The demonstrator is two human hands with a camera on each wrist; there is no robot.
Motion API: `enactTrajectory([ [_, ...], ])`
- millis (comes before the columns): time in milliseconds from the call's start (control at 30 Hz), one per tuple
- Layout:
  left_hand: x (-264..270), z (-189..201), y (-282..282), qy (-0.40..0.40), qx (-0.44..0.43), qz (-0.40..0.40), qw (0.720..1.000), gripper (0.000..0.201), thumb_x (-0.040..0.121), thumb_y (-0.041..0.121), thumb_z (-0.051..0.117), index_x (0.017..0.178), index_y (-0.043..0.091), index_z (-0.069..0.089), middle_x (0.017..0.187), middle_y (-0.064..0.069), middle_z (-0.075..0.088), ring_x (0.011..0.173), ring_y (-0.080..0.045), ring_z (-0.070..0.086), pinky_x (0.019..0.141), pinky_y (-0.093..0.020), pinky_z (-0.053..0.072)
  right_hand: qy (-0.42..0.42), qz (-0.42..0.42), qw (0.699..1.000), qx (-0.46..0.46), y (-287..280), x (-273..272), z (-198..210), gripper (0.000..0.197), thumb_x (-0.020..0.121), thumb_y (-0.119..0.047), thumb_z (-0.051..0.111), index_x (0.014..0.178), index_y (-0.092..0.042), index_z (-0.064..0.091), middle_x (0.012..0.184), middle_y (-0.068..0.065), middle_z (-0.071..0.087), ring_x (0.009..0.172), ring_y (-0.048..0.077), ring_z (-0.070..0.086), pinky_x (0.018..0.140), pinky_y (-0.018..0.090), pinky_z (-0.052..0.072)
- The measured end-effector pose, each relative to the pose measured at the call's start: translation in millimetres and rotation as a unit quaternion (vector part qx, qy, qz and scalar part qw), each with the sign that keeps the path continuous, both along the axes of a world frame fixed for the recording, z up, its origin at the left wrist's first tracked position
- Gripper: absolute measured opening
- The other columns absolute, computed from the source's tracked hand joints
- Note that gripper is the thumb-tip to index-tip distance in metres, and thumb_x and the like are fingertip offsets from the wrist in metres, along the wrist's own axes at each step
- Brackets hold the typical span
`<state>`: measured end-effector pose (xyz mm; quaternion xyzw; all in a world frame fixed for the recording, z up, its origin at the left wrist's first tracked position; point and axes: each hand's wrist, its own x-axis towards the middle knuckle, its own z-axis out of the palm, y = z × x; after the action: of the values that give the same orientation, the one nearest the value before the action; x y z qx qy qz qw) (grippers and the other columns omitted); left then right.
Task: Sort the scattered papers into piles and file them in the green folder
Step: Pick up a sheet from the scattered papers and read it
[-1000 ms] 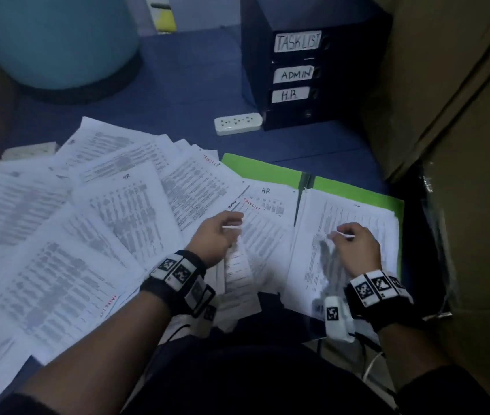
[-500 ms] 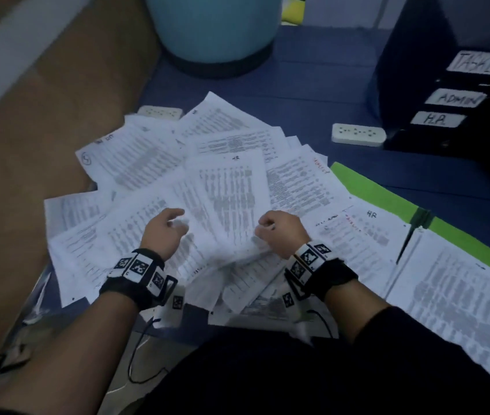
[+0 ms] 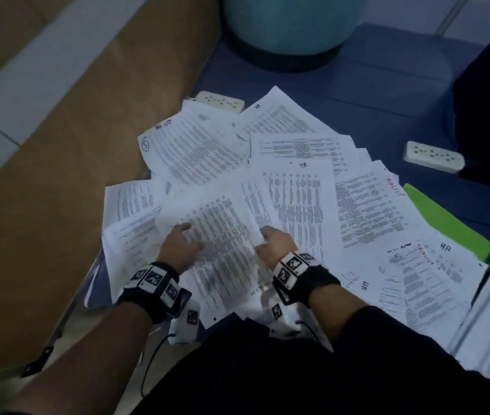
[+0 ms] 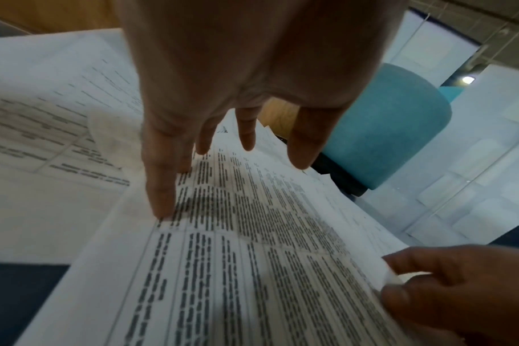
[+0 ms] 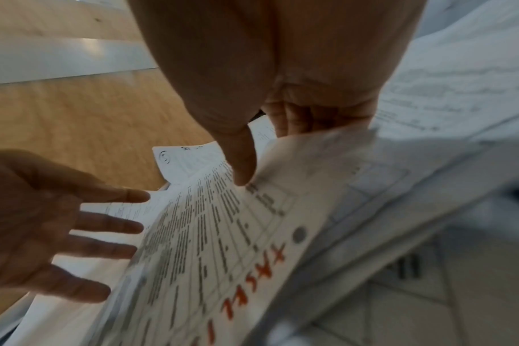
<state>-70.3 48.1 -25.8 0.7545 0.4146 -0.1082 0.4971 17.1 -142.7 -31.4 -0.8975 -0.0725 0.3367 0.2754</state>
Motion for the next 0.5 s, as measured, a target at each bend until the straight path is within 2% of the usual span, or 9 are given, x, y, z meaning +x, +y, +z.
enactTrajectory([
  [67, 3.1, -0.6, 10.9, -0.02, -0.013, 0.016, 1.0, 0.057, 0.086, 0.013, 0.065, 0.138, 0.019, 0.041, 0.148, -0.013, 0.035, 0.125, -0.033, 0.044, 0.099, -0.05, 0.045, -0.011, -0.048, 0.997, 0.059, -6.6, 4.6, 12.1, 0.02, 0.094, -0.01, 0.052, 0.113, -0.012, 0.056, 0.089, 0.001, 0.062, 0.067, 0.014, 0.059, 0.053, 0.019, 0.051],
  [100, 6.3, 0.3, 16.9, -0.034, -0.011, 0.028, 0.999, 0.059, 0.086, 0.013, 0.065, 0.139, 0.018, 0.039, 0.149, -0.013, 0.034, 0.127, -0.032, 0.043, 0.1, -0.047, 0.044, -0.016, -0.076, 0.993, 0.089, -10.7, 7.5, 19.9, 0.016, 0.094, -0.01, 0.052, 0.109, -0.012, 0.057, 0.085, 0.001, 0.062, 0.064, 0.013, 0.057, 0.054, 0.019, 0.051],
  [167, 13.6, 0.4, 27.9, -0.067, -0.01, 0.06, 0.996, 0.071, 0.085, 0.016, 0.069, 0.144, 0.017, 0.03, 0.148, -0.013, 0.034, 0.129, -0.031, 0.041, 0.1, -0.041, 0.042, -0.018, -0.125, 0.98, 0.151, -19.1, 10.6, 38.5, 0.008, 0.094, -0.011, 0.054, 0.101, -0.011, 0.057, 0.088, 0.006, 0.064, 0.066, 0.017, 0.056, 0.061, 0.031, 0.052],
  [267, 27.0, 6.7, 36.3, -0.11, -0.086, 0.112, 0.984, 0.088, 0.08, 0.018, 0.075, 0.147, 0.024, 0.018, 0.143, -0.01, 0.038, 0.127, -0.029, 0.043, 0.101, -0.047, 0.042, 0.005, -0.175, 0.954, 0.244, -26.4, 10.1, 53.8, 0.001, 0.093, -0.01, 0.056, 0.092, -0.01, 0.055, 0.079, 0.011, 0.058, 0.059, 0.018, 0.043, 0.049, 0.028, 0.037],
  [333, 36.5, 12.2, 36.6, -0.134, -0.158, 0.129, 0.97, 0.071, 0.084, 0.007, 0.069, 0.142, 0.018, 0.028, 0.128, -0.004, 0.05, 0.115, -0.025, 0.053, 0.094, -0.043, 0.047, 0.015, -0.181, 0.945, 0.273, -25.3, 8.9, 53.6, 0.003, 0.092, -0.01, 0.057, 0.089, -0.011, 0.056, 0.074, 0.009, 0.055, 0.058, 0.017, 0.04, 0.047, 0.025, 0.032],
  [400, 43.7, 15.3, 38.5, -0.133, -0.159, 0.093, 0.974, 0.038, 0.087, -0.001, 0.062, 0.121, 0.009, 0.048, 0.113, -0.009, 0.061, 0.096, -0.023, 0.062, 0.082, -0.041, 0.053, 0.009, -0.164, 0.956, 0.242, -23.6, 9.1, 47.8, 0.008, 0.093, -0.019, 0.057, 0.085, -0.017, 0.057, 0.07, 0.001, 0.057, 0.057, 0.015, 0.045, 0.052, 0.024, 0.038],
  [433, 44.8, 14.6, 41.9, -0.124, -0.139, 0.074, 0.98, 0.029, 0.087, -0.002, 0.062, 0.113, 0.007, 0.053, 0.109, -0.012, 0.064, 0.09, -0.02, 0.063, 0.08, -0.043, 0.054, -0.005, -0.163, 0.963, 0.213, -23.5, 9.7, 41.9, 0.015, 0.095, -0.025, 0.054, 0.081, -0.018, 0.057, 0.069, -0.001, 0.056, 0.059, 0.013, 0.047, 0.058, 0.026, 0.04],
  [500, 44.6, 6.1, 52.5, -0.121, -0.114, 0.062, 0.984, 0.029, 0.083, 0.0, 0.066, 0.109, 0.009, 0.058, 0.111, -0.016, 0.066, 0.095, -0.026, 0.064, 0.089, -0.053, 0.051, -0.046, -0.188, 0.97, 0.15, -22.8, 11.6, 29.3, 0.027, 0.1, -0.03, 0.044, 0.082, -0.017, 0.058, 0.075, 0.0, 0.058, 0.069, 0.015, 0.051, 0.069, 0.03, 0.041],
])
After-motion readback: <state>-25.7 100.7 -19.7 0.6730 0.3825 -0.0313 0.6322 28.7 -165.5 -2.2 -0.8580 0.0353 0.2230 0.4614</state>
